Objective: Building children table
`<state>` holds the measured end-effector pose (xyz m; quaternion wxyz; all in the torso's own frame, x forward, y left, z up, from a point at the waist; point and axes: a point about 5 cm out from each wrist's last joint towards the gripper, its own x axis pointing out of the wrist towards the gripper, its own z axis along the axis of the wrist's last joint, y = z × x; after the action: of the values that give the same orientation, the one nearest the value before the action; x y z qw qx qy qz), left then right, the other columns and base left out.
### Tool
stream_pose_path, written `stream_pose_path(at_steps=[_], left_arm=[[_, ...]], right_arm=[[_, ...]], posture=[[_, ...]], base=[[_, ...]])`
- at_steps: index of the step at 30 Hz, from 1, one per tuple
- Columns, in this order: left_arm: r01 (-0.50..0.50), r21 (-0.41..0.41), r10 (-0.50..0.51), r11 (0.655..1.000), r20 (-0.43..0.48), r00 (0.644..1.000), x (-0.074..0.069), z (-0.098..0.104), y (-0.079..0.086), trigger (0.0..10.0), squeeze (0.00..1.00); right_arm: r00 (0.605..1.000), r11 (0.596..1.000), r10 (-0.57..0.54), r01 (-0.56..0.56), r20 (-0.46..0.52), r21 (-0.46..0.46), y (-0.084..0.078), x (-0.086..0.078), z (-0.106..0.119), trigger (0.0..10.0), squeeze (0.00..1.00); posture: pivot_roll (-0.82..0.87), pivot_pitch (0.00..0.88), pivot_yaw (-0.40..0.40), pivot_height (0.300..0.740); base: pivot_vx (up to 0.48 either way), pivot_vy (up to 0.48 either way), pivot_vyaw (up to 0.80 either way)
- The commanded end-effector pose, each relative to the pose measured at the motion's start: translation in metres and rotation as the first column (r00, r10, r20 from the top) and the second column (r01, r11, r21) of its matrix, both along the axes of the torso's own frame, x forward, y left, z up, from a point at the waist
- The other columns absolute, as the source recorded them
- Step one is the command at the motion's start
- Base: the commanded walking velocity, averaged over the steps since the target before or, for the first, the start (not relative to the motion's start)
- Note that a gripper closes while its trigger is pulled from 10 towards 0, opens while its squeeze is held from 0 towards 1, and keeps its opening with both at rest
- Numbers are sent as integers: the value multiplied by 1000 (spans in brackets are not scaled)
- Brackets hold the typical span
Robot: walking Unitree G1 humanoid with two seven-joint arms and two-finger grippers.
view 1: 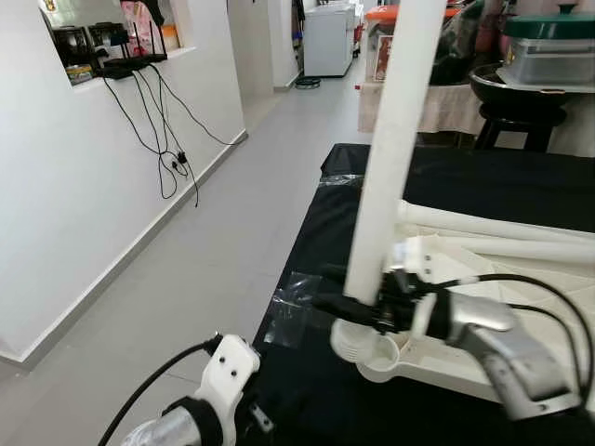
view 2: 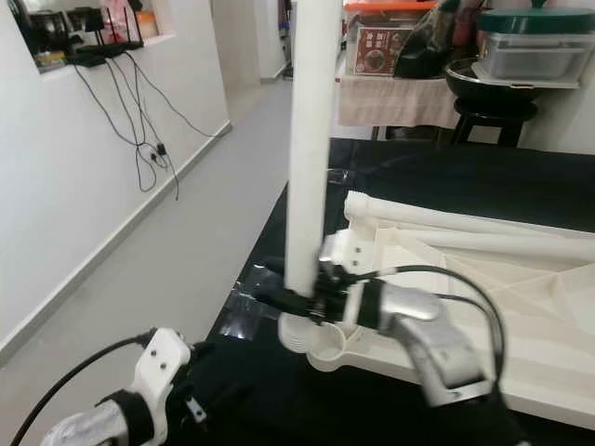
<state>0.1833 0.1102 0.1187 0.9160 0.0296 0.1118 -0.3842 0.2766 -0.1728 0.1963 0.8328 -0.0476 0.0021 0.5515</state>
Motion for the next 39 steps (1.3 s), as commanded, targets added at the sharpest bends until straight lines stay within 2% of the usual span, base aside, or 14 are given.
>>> stream_pose_path(at_steps=[1,5,11,18,22,24,28,30,38,39], left_arm=[[14,7,-15,1000,38,999,-4,7,0,10000,0],[-1,0,1,1000,72,997,-1,13,2,10000,0],[7,-24,-5,1000,64,998,-4,15,1,10000,0],[46,-41,-43,998,83,996,-16,23,-2,10000,0],[59,-46,-55,997,84,995,-19,24,-4,10000,0],[75,-60,-70,995,84,994,-21,27,-5,10000,0],[78,-64,-73,995,85,994,-23,28,-5,10000,0],[78,-65,-73,995,86,994,-24,29,-5,10000,0],[76,-62,-71,995,85,994,-27,31,-4,10000,0],[75,-59,-70,995,83,994,-28,31,-3,10000,0]], right_arm=[[999,999,42,-43,1,25,-4,-9,9,10000,0],[998,998,66,-66,-24,6,-2,-13,3,10000,0],[996,997,83,-83,-28,-1,4,-13,0,10000,0],[996,996,89,-89,-22,12,10,-1,5,10000,0],[995,995,98,-97,-16,7,10,3,7,10000,0],[991,991,131,-131,-3,-6,11,10,14,10000,0],[985,985,172,-172,2,-20,13,13,19,10000,0],[974,973,225,-225,-6,-51,12,17,21,10000,0],[956,950,295,-292,4,-112,11,23,24,10000,0],[945,936,325,-319,22,-149,13,24,24,10000,0]], posture=[[7,84,57,740],[6,118,59,740],[6,140,65,740],[29,201,61,740],[31,207,56,740],[37,222,49,740],[41,226,47,740],[53,238,43,740],[64,247,46,740],[74,254,50,740]], base=[[0,0,0],[0,0,0],[0,0,0],[0,0,0],[0,0,0],[0,0,0],[0,0,0],[0,0,0],[0,0,0],[0,0,0]])
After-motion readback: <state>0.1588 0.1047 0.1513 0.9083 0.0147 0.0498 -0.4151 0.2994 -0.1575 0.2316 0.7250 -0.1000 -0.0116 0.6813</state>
